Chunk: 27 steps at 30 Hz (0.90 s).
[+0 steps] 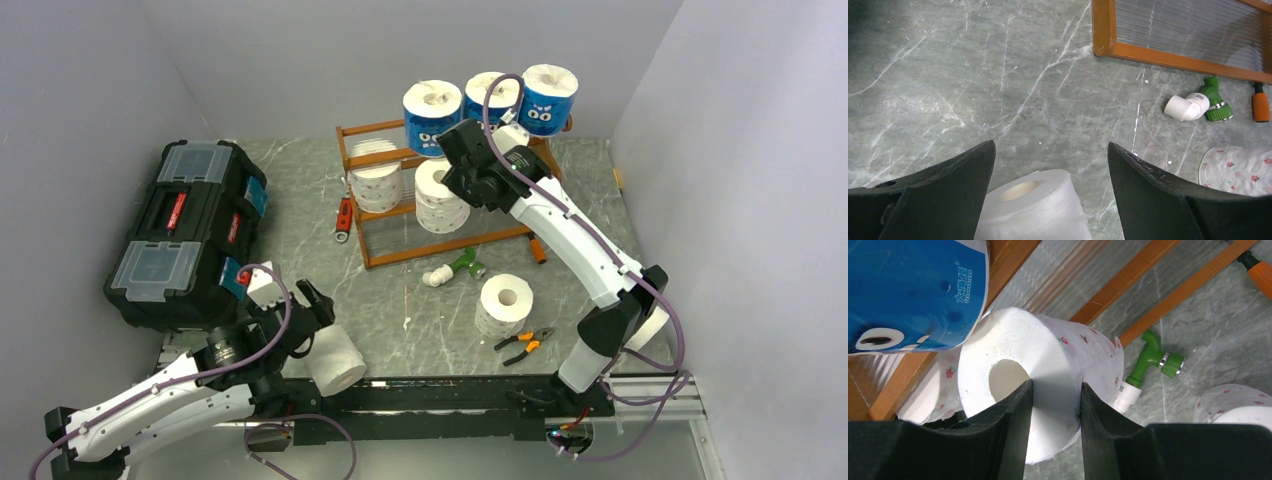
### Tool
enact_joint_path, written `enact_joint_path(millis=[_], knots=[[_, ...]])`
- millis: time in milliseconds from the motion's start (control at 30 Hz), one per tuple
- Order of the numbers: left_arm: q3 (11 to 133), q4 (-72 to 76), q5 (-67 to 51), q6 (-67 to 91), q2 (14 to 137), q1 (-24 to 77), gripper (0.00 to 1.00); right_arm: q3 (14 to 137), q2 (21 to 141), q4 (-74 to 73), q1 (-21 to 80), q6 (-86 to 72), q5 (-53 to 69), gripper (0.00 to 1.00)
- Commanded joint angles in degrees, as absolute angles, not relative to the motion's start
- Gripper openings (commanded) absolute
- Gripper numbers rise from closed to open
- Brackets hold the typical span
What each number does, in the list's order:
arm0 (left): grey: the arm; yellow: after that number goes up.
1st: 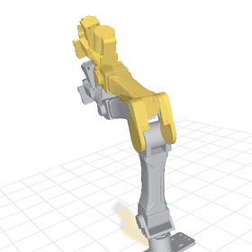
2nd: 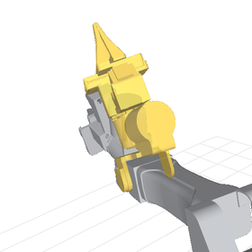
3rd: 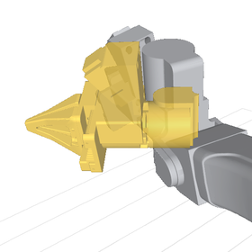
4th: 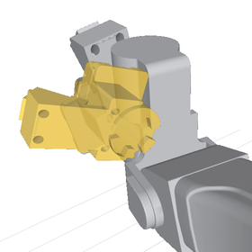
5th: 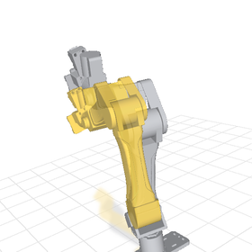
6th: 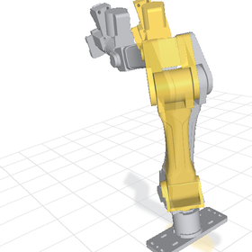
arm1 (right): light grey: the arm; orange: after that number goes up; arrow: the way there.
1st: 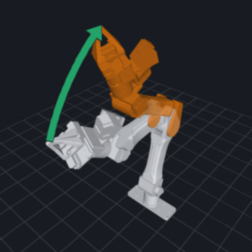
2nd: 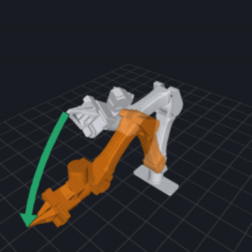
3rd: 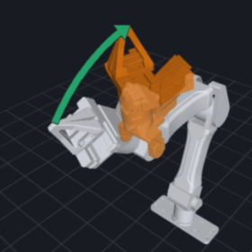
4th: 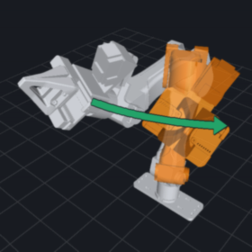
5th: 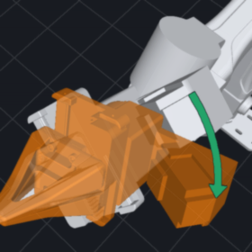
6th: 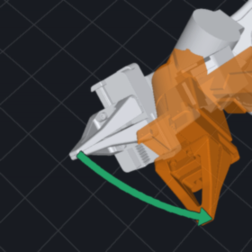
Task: Place and organize the paper towels onto the shelf
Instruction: Place the paper towel on the shelf.
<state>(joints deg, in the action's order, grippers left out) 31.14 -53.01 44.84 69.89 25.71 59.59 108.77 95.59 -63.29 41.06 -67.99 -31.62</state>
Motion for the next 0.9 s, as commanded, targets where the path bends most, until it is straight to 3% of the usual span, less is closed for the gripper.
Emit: enact_joint_path(millis=[0, 867], knots=[[31.4, -52.56, 44.63, 70.88, 25.39, 59.68, 0.88, 109.42, 95.6, -59.2, 40.69, -68.84, -33.77, 0.0], [31.03, -53.44, 45.1, 70.98, 23.94, 59.68, 0.88, 110.34, 98.92, -54.65, 40.6, -71.7, -35.66, 0.0]])
